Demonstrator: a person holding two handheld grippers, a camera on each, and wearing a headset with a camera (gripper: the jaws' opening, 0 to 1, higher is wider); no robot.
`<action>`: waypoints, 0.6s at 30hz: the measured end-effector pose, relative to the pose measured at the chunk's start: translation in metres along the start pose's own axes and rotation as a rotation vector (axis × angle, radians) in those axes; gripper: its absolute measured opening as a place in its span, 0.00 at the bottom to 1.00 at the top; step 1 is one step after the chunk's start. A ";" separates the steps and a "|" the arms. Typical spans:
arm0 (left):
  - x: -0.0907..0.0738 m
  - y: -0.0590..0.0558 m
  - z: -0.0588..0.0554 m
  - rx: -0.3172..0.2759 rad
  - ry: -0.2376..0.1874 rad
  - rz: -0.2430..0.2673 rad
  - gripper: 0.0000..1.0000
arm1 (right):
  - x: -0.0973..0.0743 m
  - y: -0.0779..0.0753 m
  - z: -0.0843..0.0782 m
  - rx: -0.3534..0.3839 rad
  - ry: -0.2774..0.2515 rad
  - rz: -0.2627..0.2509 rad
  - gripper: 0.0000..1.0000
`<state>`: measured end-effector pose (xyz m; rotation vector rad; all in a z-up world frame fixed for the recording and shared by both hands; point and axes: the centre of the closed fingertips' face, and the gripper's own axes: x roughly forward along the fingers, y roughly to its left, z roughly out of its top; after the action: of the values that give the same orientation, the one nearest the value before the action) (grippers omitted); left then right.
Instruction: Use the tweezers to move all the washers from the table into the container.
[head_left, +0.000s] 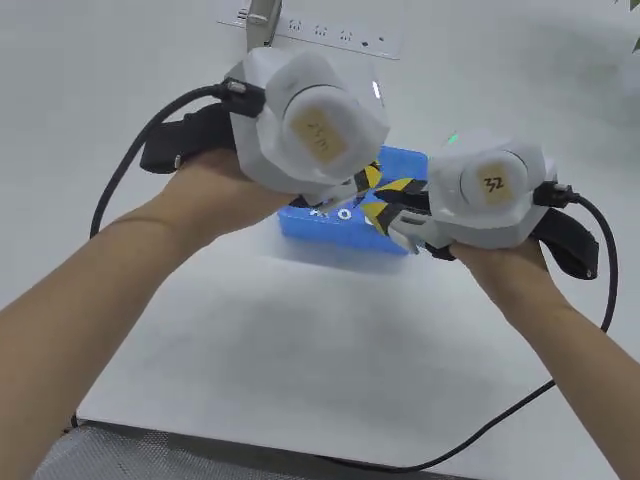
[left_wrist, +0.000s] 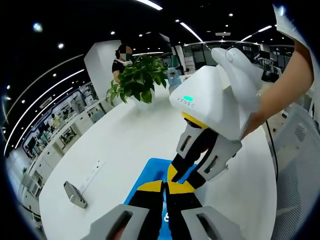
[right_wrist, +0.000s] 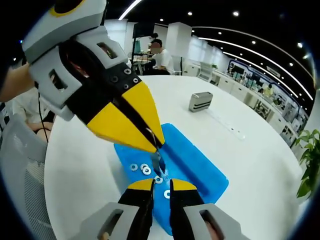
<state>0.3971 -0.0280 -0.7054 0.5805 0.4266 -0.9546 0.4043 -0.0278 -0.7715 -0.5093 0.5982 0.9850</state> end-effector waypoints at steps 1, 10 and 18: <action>-0.003 0.004 -0.003 0.001 0.000 0.011 0.00 | 0.000 -0.001 -0.003 -0.009 0.021 -0.007 0.04; -0.035 0.022 0.006 0.011 -0.022 0.072 0.00 | 0.017 0.002 0.002 -0.078 0.054 0.070 0.00; -0.063 0.028 0.005 -0.010 -0.025 0.099 0.00 | 0.038 0.014 0.008 -0.179 0.123 0.199 0.00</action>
<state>0.3887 0.0214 -0.6578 0.5749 0.3769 -0.8638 0.4100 0.0067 -0.7930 -0.6824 0.6830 1.2089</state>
